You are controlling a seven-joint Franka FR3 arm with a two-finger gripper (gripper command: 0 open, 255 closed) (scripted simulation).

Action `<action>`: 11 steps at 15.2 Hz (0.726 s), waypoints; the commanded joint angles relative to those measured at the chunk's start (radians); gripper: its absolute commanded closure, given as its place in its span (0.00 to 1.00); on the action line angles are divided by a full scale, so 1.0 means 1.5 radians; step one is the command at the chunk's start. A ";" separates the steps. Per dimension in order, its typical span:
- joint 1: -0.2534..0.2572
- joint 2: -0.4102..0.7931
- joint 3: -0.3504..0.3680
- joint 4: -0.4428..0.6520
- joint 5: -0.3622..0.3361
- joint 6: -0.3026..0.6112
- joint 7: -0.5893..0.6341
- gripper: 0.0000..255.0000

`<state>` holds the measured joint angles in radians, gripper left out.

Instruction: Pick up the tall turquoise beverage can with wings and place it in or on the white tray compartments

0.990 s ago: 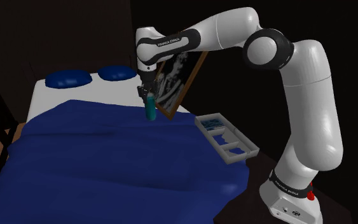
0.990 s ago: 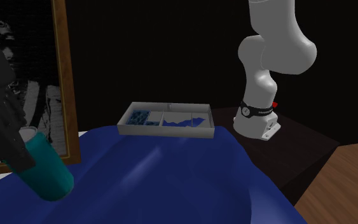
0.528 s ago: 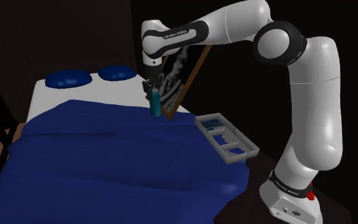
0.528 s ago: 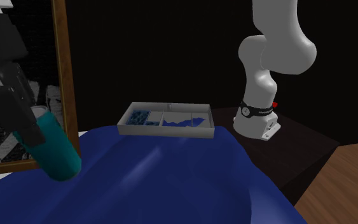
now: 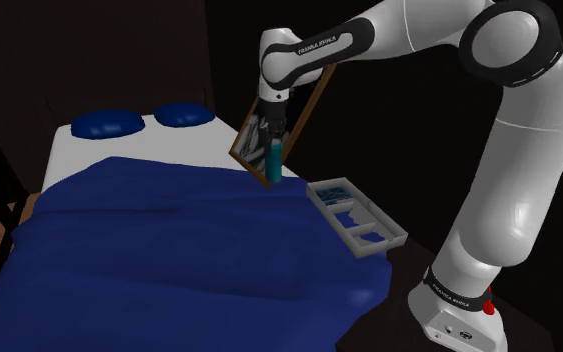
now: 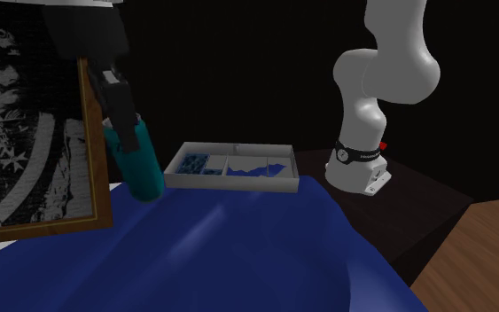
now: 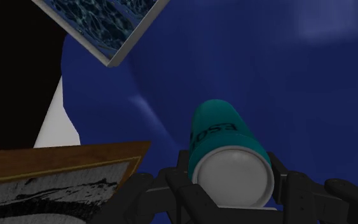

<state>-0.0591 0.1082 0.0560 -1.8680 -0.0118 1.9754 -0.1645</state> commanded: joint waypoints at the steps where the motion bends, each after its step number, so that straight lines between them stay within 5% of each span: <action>1: -0.011 -0.045 -0.008 -0.051 0.003 0.006 -0.021 1.00; 11: -0.060 -0.255 -0.066 -0.260 -0.004 0.006 -0.123 1.00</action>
<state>-0.1401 -0.2433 -0.0320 -2.2352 -0.0139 1.9917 -0.3309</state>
